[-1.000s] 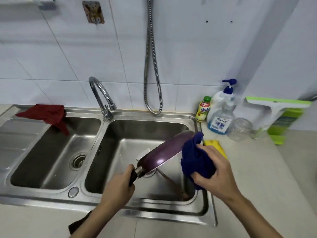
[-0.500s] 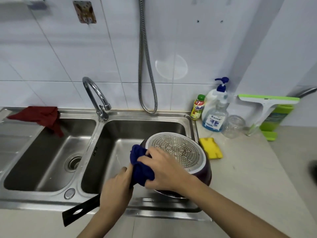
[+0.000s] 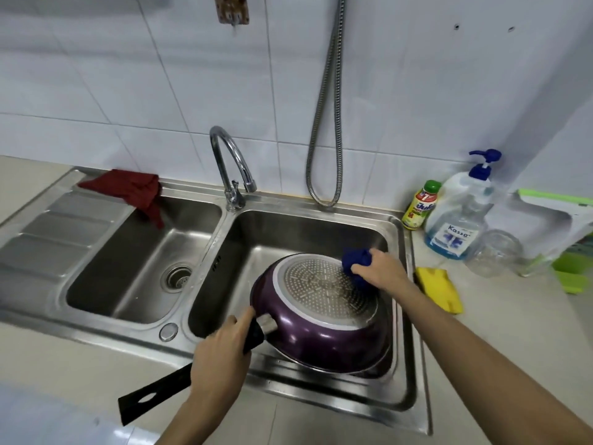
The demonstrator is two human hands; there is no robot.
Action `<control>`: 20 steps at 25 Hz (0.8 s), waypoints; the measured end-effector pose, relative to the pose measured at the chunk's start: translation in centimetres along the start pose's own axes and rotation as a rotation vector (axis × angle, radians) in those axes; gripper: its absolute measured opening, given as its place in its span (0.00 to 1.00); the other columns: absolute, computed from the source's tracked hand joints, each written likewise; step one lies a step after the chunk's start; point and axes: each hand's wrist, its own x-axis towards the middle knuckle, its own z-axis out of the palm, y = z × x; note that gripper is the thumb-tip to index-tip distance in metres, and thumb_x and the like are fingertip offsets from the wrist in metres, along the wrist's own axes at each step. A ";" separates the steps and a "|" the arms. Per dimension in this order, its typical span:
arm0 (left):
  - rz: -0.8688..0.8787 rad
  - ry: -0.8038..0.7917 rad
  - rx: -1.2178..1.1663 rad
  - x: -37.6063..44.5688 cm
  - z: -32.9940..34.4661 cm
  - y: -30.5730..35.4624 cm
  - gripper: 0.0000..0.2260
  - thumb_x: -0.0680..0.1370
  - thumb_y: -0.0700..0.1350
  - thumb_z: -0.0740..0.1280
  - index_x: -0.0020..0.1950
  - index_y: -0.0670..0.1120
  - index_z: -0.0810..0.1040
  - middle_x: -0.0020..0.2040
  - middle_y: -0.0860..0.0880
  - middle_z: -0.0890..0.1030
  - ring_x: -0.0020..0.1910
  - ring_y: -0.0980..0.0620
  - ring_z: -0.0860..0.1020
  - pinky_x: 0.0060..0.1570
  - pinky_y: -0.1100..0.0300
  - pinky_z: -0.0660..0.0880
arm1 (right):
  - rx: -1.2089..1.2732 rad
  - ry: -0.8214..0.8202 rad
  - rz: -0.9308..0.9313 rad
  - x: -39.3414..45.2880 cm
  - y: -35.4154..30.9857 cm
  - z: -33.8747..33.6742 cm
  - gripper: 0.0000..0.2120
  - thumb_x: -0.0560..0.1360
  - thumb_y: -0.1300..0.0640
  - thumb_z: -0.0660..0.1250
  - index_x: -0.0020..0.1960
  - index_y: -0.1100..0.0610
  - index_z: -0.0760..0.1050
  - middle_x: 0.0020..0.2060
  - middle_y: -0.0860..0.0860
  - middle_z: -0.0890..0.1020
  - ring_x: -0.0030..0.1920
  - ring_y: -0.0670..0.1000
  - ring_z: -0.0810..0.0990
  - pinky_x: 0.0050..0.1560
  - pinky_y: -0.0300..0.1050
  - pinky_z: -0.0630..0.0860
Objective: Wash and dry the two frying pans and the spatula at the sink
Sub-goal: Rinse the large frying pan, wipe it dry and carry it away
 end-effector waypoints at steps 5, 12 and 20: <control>-0.065 -0.081 -0.098 1.0 -0.4 -0.6 0.19 0.71 0.38 0.67 0.54 0.54 0.63 0.39 0.50 0.76 0.36 0.43 0.80 0.29 0.54 0.71 | 0.536 0.181 -0.023 -10.0 5.6 1.5 0.17 0.68 0.53 0.74 0.56 0.50 0.77 0.50 0.53 0.83 0.47 0.52 0.80 0.47 0.45 0.75; -0.001 -0.115 -0.137 2.1 -1.2 0.2 0.17 0.69 0.37 0.68 0.51 0.50 0.65 0.38 0.51 0.77 0.35 0.43 0.79 0.30 0.54 0.72 | 0.290 0.273 -0.586 -16.4 0.4 2.8 0.31 0.64 0.47 0.71 0.66 0.52 0.72 0.57 0.48 0.72 0.55 0.43 0.72 0.55 0.31 0.72; 0.010 -0.086 0.002 0.9 -1.8 2.6 0.17 0.71 0.36 0.66 0.53 0.52 0.66 0.40 0.51 0.76 0.35 0.44 0.81 0.28 0.55 0.64 | 0.246 -0.041 -0.431 -6.4 -12.3 1.9 0.20 0.65 0.46 0.72 0.53 0.53 0.74 0.48 0.52 0.73 0.49 0.54 0.76 0.48 0.44 0.71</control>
